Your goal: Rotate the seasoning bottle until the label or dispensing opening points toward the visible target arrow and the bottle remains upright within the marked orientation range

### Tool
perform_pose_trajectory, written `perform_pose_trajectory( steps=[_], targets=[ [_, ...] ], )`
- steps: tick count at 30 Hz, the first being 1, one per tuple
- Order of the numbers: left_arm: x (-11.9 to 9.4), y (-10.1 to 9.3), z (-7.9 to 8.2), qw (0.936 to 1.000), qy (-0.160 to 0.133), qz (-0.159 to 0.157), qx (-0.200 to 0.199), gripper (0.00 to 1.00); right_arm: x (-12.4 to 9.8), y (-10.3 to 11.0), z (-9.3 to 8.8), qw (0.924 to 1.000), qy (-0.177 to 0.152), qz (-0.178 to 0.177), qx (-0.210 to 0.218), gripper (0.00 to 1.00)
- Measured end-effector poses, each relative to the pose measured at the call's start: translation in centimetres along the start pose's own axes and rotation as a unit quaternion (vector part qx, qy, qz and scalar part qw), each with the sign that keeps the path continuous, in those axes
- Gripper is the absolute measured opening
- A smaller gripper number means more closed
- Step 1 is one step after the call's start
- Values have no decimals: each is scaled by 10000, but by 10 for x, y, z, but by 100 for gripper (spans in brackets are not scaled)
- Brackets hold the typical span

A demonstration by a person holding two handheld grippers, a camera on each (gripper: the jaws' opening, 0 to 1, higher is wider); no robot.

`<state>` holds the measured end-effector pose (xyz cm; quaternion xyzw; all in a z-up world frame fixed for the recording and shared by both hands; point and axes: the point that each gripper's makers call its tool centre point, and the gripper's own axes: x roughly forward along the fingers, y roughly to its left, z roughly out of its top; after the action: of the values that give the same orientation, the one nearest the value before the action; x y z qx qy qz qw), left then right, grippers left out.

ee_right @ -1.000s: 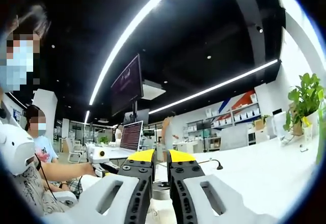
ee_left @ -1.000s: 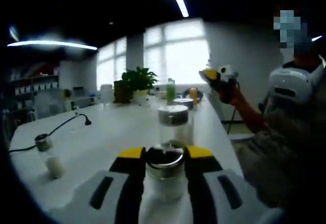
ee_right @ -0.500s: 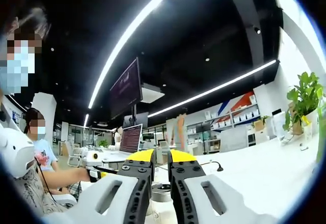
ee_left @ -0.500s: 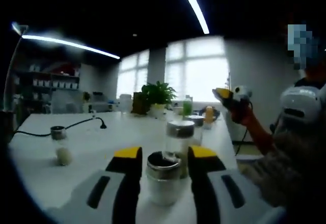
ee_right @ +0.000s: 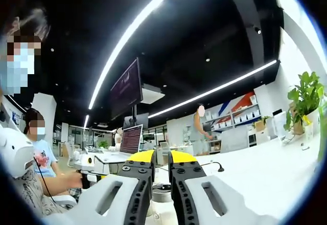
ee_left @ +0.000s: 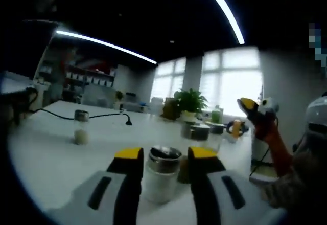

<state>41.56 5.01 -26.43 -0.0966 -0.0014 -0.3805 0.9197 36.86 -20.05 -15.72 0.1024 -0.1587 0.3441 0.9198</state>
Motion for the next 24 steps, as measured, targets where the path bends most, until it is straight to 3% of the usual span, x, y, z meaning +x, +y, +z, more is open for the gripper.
perform_pose_trajectory(
  steps=[4, 14, 18, 24],
  targets=[
    [2, -4, -3, 9987, 100, 277, 418, 40, -1, -1, -3, 10000, 53, -29, -50, 8],
    [5, 4, -1, 9942, -90, 772, 737, 39, -4, -2, 2, 10000, -31, -61, -23, 8],
    [12, -3, -5, 9963, -99, 643, 563, 40, -4, -4, -2, 10000, 20, -77, -4, 8],
    [21, -1, -11, 9945, 26, 778, 696, 38, -6, -6, 0, 9999, -8, -117, 1, 8]
  ],
)
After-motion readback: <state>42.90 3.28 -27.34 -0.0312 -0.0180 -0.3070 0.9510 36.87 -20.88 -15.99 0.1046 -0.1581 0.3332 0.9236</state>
